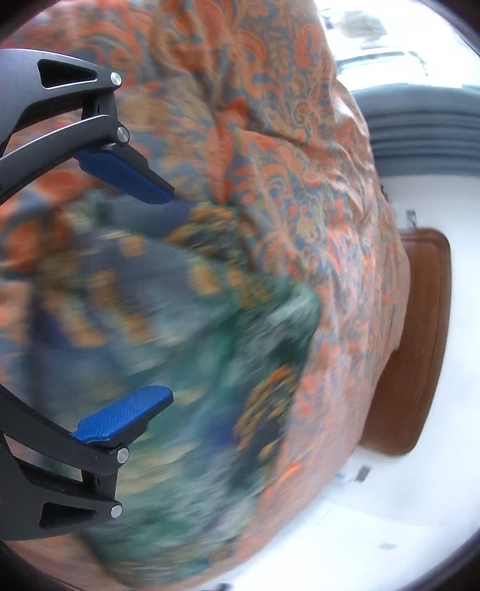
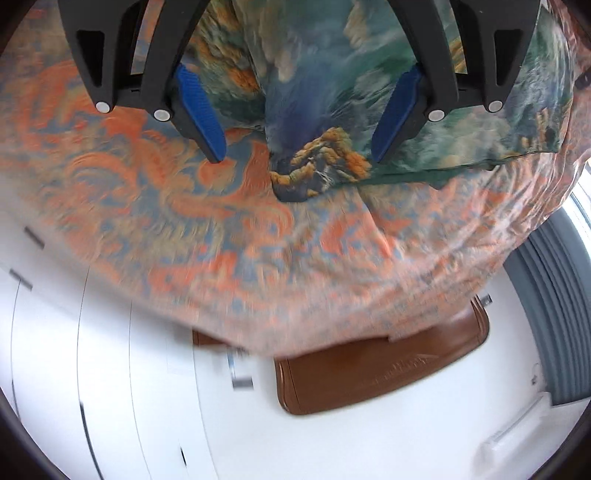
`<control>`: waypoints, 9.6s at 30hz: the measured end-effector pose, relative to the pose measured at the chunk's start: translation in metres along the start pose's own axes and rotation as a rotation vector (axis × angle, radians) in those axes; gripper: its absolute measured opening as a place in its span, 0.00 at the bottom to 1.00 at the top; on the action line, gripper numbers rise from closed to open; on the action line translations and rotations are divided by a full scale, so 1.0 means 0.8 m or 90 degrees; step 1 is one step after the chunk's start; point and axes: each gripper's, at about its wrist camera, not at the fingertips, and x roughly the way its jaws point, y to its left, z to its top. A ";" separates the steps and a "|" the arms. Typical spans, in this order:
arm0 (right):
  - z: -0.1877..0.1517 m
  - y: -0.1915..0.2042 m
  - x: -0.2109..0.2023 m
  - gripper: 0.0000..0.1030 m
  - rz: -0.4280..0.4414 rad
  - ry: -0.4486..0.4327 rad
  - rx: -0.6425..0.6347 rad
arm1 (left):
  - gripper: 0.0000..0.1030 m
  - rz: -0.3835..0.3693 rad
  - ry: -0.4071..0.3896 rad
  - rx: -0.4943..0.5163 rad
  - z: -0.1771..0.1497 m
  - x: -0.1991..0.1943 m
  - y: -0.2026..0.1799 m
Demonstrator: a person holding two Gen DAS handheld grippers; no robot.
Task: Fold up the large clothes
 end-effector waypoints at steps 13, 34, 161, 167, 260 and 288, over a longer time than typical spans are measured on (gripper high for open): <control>-0.138 0.049 -0.141 0.81 0.067 0.045 -0.104 | 0.99 -0.022 0.132 0.131 -0.111 0.022 -0.051; -0.239 -0.015 -0.200 0.81 0.094 -0.019 -0.018 | 0.99 -0.175 0.094 0.153 0.109 0.049 -0.213; -0.242 0.201 -0.224 0.43 0.253 0.015 -0.239 | 0.34 -0.094 0.223 0.098 0.123 0.086 0.024; -0.160 0.303 -0.181 0.42 0.330 0.021 -0.242 | 0.35 -0.124 0.222 0.055 0.103 0.100 0.047; -0.252 0.352 -0.040 0.42 0.234 0.214 -0.291 | 0.43 -0.163 0.183 0.005 0.051 0.116 0.061; -0.249 0.253 -0.185 0.62 0.240 0.142 -0.109 | 0.75 -0.335 0.214 -0.309 0.065 0.065 0.203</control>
